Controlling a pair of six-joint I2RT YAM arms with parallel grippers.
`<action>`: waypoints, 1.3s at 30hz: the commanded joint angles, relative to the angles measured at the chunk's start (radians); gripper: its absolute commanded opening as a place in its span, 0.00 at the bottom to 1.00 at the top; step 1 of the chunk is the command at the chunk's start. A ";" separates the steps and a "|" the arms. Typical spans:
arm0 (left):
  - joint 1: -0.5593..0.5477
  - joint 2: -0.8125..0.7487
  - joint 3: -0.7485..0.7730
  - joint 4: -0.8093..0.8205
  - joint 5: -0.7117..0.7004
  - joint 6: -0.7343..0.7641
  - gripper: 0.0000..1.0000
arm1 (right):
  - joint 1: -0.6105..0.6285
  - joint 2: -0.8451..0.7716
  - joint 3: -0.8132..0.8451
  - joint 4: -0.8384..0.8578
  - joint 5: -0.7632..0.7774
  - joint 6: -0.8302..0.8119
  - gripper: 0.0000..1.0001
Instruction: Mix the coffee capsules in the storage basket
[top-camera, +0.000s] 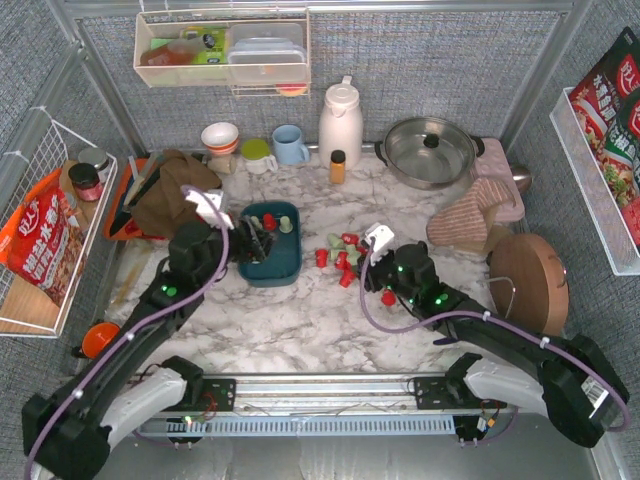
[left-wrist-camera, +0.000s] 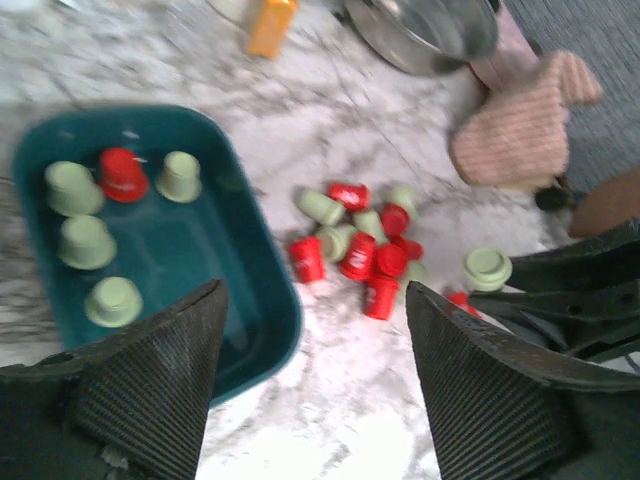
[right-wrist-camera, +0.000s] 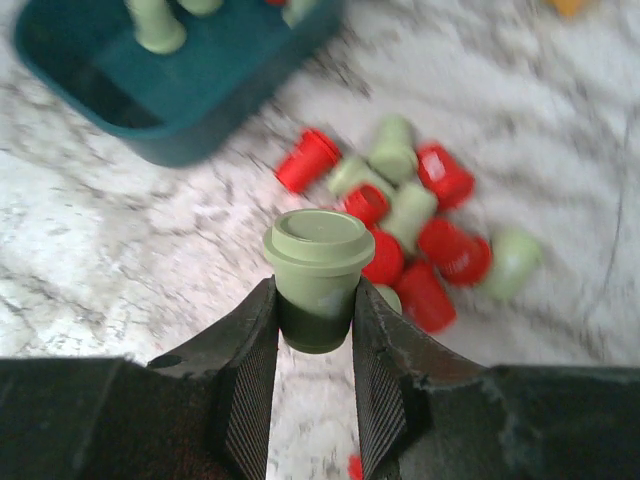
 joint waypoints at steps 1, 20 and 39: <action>-0.021 0.143 0.057 0.105 0.201 -0.100 0.78 | 0.003 -0.019 -0.016 0.275 -0.201 -0.179 0.24; -0.334 0.464 0.193 0.232 0.067 -0.069 0.69 | 0.008 -0.080 -0.122 0.468 -0.331 -0.266 0.24; -0.384 0.531 0.245 0.170 0.112 -0.057 0.65 | 0.017 -0.097 -0.110 0.410 -0.311 -0.302 0.24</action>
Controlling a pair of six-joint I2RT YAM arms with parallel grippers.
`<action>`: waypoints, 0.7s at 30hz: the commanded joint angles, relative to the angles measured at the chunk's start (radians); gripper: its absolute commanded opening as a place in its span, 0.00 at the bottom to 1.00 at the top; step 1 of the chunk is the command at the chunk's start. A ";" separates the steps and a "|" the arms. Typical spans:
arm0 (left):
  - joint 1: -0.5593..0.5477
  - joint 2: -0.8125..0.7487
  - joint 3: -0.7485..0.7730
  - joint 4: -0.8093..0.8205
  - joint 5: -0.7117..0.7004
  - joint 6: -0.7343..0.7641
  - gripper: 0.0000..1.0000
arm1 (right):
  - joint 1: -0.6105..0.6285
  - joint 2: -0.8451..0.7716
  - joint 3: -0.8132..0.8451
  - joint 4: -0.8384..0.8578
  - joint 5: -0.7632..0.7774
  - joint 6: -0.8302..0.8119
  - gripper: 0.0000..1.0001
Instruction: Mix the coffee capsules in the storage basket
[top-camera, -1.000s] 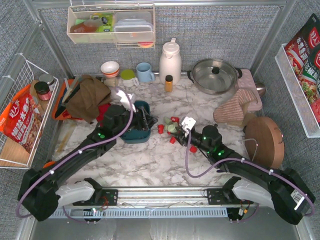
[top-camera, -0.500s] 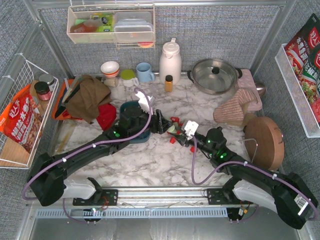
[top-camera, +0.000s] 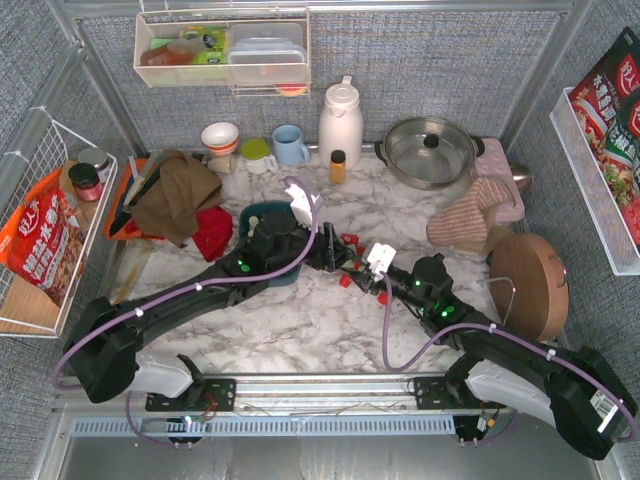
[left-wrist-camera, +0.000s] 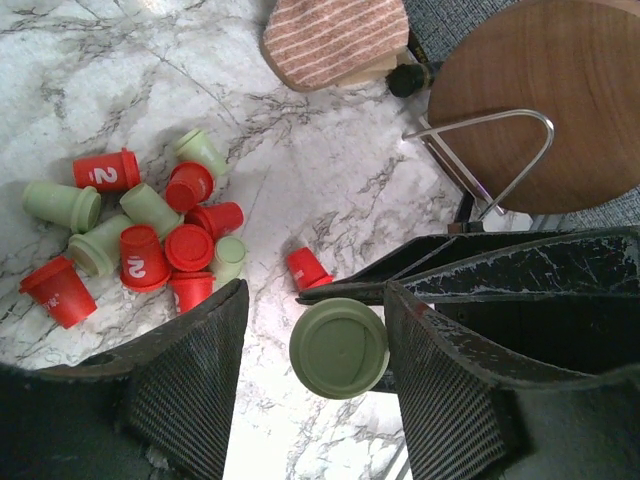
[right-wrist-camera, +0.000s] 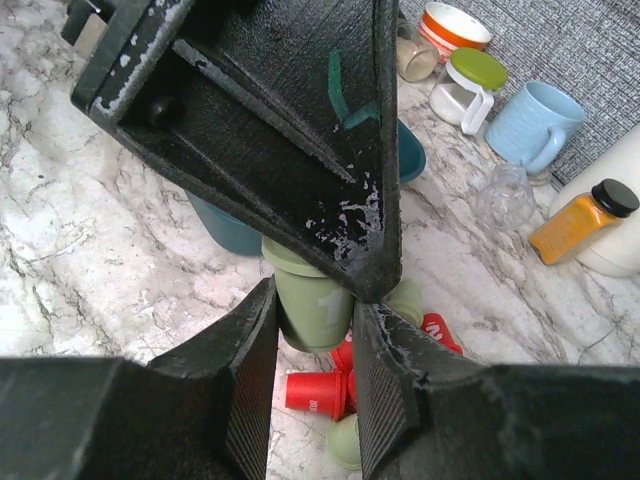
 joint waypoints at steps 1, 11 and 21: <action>-0.005 0.009 0.016 -0.030 0.011 0.023 0.65 | 0.003 -0.009 0.010 0.018 0.011 -0.016 0.24; -0.007 0.014 0.027 -0.074 0.018 0.028 0.48 | 0.003 -0.022 0.004 0.017 0.047 -0.021 0.24; -0.007 0.028 0.072 -0.170 0.047 0.048 0.62 | 0.004 -0.028 0.005 0.001 0.088 -0.030 0.24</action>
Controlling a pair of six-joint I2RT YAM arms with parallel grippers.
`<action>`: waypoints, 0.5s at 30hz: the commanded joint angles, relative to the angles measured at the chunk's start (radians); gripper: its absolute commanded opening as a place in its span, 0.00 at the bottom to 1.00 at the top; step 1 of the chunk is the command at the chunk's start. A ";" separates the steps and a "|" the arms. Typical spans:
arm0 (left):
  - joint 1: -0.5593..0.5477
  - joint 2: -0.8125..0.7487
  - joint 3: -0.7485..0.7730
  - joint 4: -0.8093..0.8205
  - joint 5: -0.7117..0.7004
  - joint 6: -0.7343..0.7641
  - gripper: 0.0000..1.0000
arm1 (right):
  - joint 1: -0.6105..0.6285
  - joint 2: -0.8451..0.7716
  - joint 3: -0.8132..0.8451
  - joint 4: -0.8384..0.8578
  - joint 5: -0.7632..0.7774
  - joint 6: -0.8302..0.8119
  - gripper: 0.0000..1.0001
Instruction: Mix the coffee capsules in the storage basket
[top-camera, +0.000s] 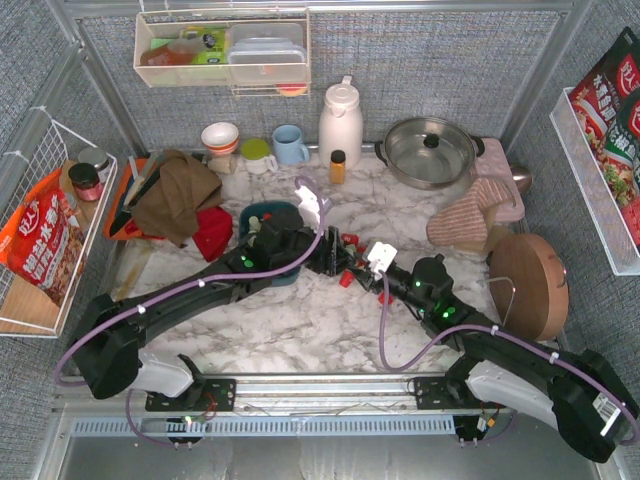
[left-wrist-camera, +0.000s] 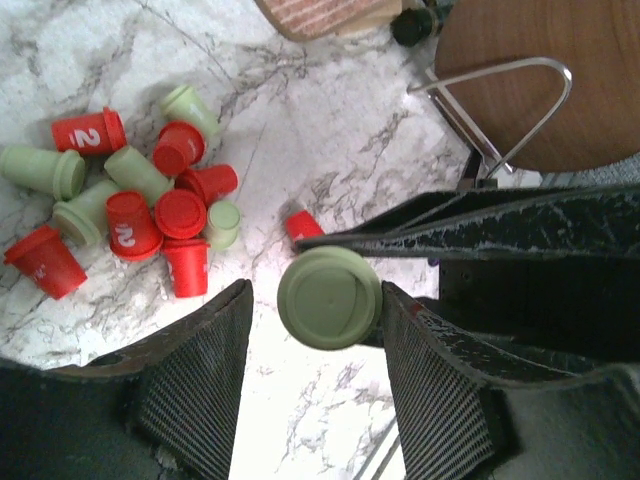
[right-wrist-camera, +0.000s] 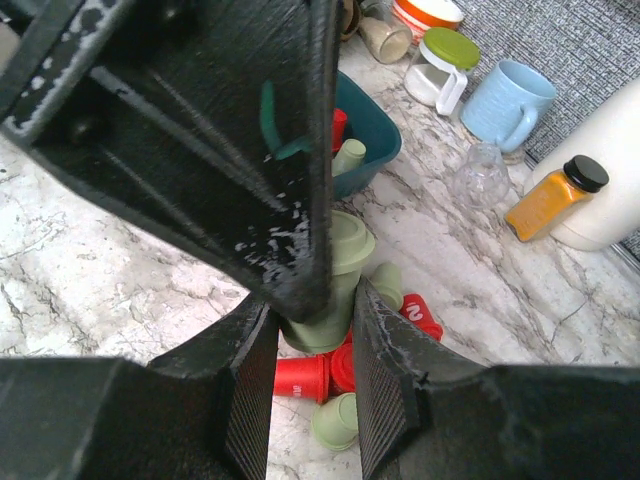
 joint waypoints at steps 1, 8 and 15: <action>0.001 -0.002 0.010 -0.055 0.012 0.022 0.61 | 0.000 -0.005 0.005 0.038 0.016 -0.012 0.24; 0.001 -0.001 0.004 -0.034 0.001 0.008 0.58 | -0.001 -0.011 0.007 0.035 -0.001 -0.010 0.24; 0.000 0.002 -0.012 0.029 -0.007 -0.008 0.54 | -0.001 0.002 0.014 0.039 -0.057 -0.004 0.25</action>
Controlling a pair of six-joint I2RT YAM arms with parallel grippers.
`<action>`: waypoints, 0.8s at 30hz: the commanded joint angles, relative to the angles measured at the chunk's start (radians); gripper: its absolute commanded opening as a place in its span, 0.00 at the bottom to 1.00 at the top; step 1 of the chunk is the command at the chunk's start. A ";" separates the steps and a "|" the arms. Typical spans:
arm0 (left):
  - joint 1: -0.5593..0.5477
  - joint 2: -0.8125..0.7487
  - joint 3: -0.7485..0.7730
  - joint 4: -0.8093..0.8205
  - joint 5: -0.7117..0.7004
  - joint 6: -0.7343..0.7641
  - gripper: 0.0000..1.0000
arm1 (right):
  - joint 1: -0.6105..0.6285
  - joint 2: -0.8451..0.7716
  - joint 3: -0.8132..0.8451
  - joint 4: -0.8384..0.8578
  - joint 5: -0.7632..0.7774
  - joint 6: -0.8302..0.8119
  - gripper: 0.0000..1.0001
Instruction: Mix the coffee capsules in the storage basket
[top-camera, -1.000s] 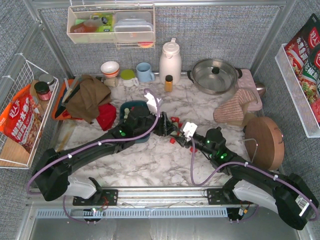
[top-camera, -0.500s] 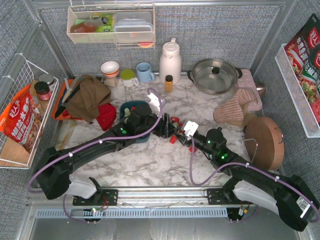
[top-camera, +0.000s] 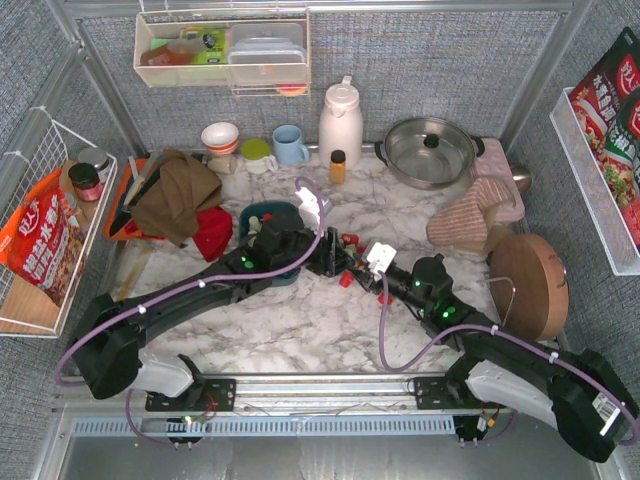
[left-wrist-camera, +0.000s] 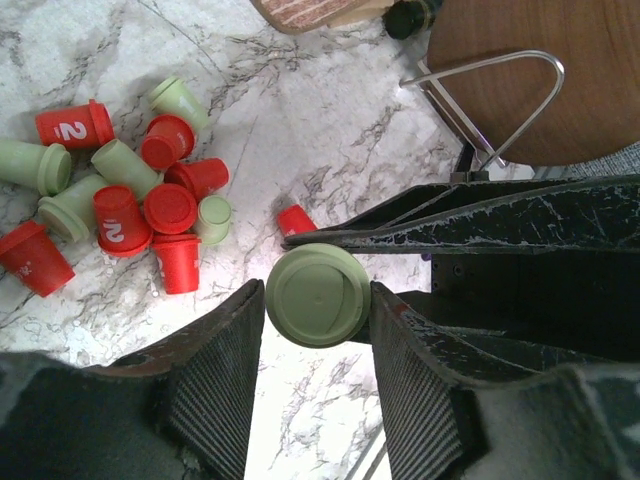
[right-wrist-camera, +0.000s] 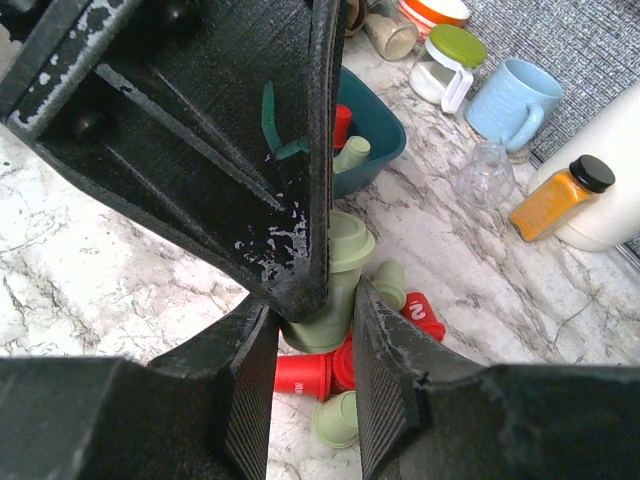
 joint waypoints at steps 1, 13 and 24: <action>0.001 0.003 -0.006 0.044 -0.023 -0.006 0.52 | -0.001 0.004 0.014 0.046 -0.054 0.004 0.26; 0.001 -0.063 -0.058 0.117 -0.107 -0.011 0.31 | 0.000 0.024 0.038 0.019 -0.060 0.022 0.47; 0.002 -0.106 -0.069 0.078 -0.236 -0.003 0.27 | -0.001 0.028 0.038 0.013 0.074 0.052 0.74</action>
